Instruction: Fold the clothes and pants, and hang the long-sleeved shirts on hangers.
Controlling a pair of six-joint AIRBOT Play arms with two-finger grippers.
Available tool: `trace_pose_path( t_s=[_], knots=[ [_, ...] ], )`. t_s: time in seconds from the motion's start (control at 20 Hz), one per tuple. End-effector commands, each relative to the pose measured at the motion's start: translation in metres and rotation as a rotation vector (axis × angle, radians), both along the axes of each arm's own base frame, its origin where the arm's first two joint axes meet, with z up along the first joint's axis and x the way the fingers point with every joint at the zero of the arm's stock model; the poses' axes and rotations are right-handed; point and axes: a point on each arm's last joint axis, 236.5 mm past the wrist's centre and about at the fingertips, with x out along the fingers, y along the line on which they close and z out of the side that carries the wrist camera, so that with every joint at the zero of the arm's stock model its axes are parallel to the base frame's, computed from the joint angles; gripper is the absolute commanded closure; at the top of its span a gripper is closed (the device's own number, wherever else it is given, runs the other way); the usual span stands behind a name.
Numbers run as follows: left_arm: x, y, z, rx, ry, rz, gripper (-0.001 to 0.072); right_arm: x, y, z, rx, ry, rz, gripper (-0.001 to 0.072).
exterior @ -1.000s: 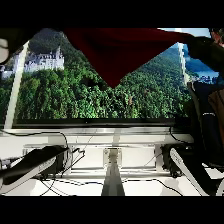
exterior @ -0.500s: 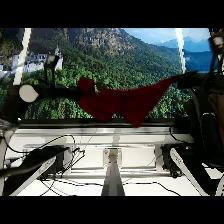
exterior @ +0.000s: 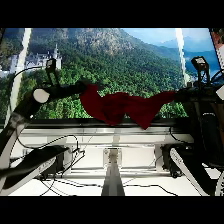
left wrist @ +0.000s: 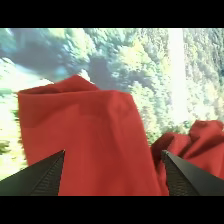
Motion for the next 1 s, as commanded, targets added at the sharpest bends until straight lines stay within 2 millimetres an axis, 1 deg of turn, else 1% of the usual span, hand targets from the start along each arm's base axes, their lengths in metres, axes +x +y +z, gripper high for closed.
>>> trace_pose_path(
  t_s=[0.0, 0.1, 0.2, 0.3, 0.35, 0.4, 0.45, 0.5, 0.55, 0.6, 0.65, 0.8, 0.85, 0.95],
  knots=[
    [-0.012, -0.033, -0.037, -0.047, 0.187, -0.053, 0.0012, -0.003, -0.001, -0.004, -0.005, 0.014, 0.001, 0.0701],
    [-0.014, -0.053, -0.049, -0.036, 0.231, -0.107, 0.0012, -0.003, -0.001, -0.004, -0.005, 0.014, 0.001, 0.0701],
    [-0.008, -0.068, -0.053, -0.030, 0.233, -0.136, 0.0012, -0.003, -0.001, -0.004, -0.005, 0.014, 0.001, 0.0701],
    [-0.002, -0.075, -0.059, -0.023, 0.244, -0.148, 0.0013, -0.003, -0.001, -0.004, -0.006, 0.012, 0.001, 0.0701],
    [0.000, -0.073, -0.067, -0.003, 0.251, -0.154, 0.0016, -0.003, -0.001, -0.003, -0.006, 0.012, 0.000, 0.0701],
    [0.002, -0.070, -0.075, 0.028, 0.255, -0.166, 0.0078, -0.003, -0.001, -0.003, -0.005, 0.012, 0.000, 0.0701],
    [0.003, -0.062, -0.082, 0.071, 0.253, -0.179, 0.0205, -0.003, -0.001, -0.003, -0.005, 0.012, 0.000, 0.0701],
    [0.005, -0.055, -0.087, 0.103, 0.250, -0.186, 0.0315, -0.003, -0.001, -0.003, -0.005, 0.012, 0.000, 0.0701],
    [0.008, -0.049, -0.089, 0.117, 0.247, -0.182, 0.0445, -0.003, -0.001, -0.003, -0.005, 0.012, 0.000, 0.0701],
    [0.010, -0.044, -0.089, 0.116, 0.247, -0.170, 0.0609, -0.003, -0.001, -0.003, -0.005, 0.012, 0.000, 0.0701],
    [0.012, -0.041, -0.089, 0.116, 0.247, -0.163, 0.0692, -0.002, -0.001, -0.003, -0.006, 0.010, 0.000, 0.0701],
    [0.020, -0.032, -0.083, 0.109, 0.234, -0.135, 0.0692, 0.000, -0.002, -0.002, -0.007, -0.002, -0.003, 0.0701],
    [0.026, -0.028, -0.075, 0.102, 0.215, -0.120, 0.0692, 0.003, -0.002, -0.001, -0.008, -0.012, -0.006, 0.0701],
    [0.047, -0.019, -0.045, 0.083, 0.143, -0.085, 0.0692, 0.012, -0.003, 0.003, -0.006, -0.055, -0.017, 0.0701]
  ],
)
